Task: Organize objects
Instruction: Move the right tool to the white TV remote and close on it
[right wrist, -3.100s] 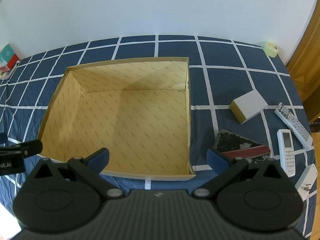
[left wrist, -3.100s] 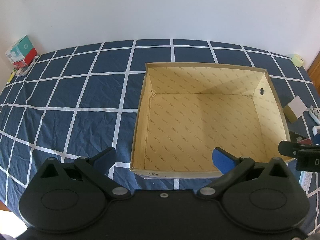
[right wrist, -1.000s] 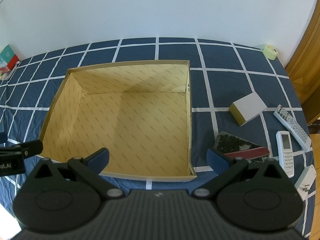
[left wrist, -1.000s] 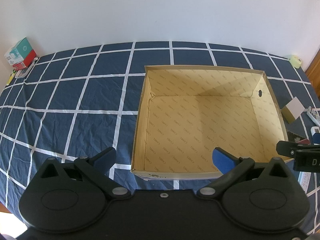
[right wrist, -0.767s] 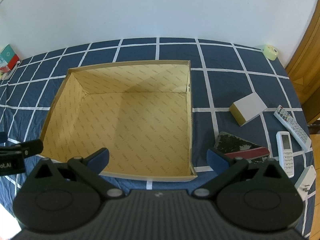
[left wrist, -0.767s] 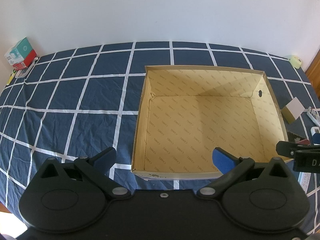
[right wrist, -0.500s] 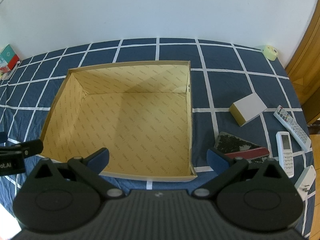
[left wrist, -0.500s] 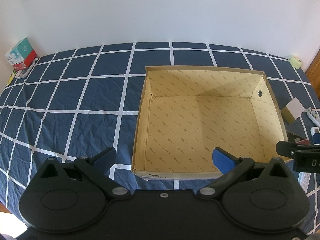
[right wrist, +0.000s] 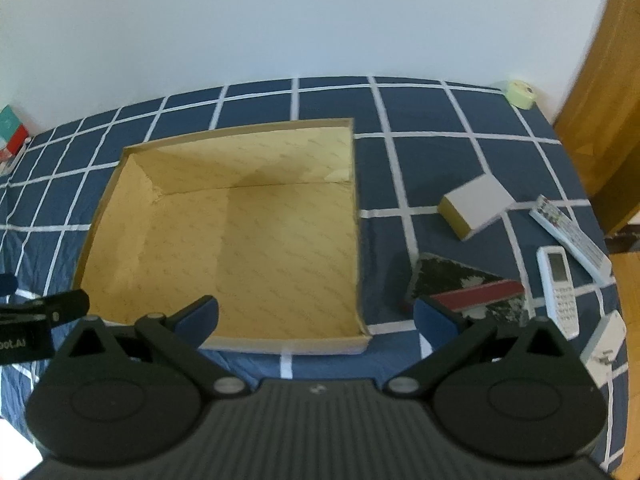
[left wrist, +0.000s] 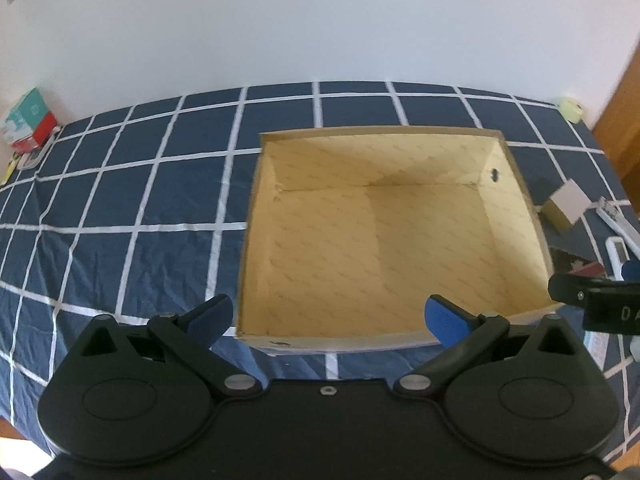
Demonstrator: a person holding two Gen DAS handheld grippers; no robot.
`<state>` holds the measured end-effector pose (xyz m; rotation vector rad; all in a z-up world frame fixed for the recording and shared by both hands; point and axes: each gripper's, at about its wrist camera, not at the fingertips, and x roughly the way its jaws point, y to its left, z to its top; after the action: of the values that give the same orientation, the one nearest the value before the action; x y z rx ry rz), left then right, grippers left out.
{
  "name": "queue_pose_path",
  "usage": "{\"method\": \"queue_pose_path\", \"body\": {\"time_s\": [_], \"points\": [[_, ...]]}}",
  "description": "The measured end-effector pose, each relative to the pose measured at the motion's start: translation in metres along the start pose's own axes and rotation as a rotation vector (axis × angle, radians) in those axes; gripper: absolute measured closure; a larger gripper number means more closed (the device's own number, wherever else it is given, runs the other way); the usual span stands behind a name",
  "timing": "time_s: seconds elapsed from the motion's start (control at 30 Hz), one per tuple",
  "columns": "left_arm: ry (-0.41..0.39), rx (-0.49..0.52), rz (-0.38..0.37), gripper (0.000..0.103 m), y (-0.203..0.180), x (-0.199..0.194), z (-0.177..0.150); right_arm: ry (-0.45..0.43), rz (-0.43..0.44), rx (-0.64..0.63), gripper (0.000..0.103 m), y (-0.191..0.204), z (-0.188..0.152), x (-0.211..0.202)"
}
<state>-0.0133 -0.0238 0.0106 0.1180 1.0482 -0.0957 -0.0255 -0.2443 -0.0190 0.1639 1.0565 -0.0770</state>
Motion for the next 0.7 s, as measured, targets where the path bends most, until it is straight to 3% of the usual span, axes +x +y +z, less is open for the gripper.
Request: {"method": "queue_pose_path", "body": {"time_s": [0.7], "points": [[0.004, 0.170, -0.105, 0.000, -0.122, 0.000, 0.002, -0.040, -0.073, 0.231, 0.000, -0.135, -0.029, -0.029]]}}
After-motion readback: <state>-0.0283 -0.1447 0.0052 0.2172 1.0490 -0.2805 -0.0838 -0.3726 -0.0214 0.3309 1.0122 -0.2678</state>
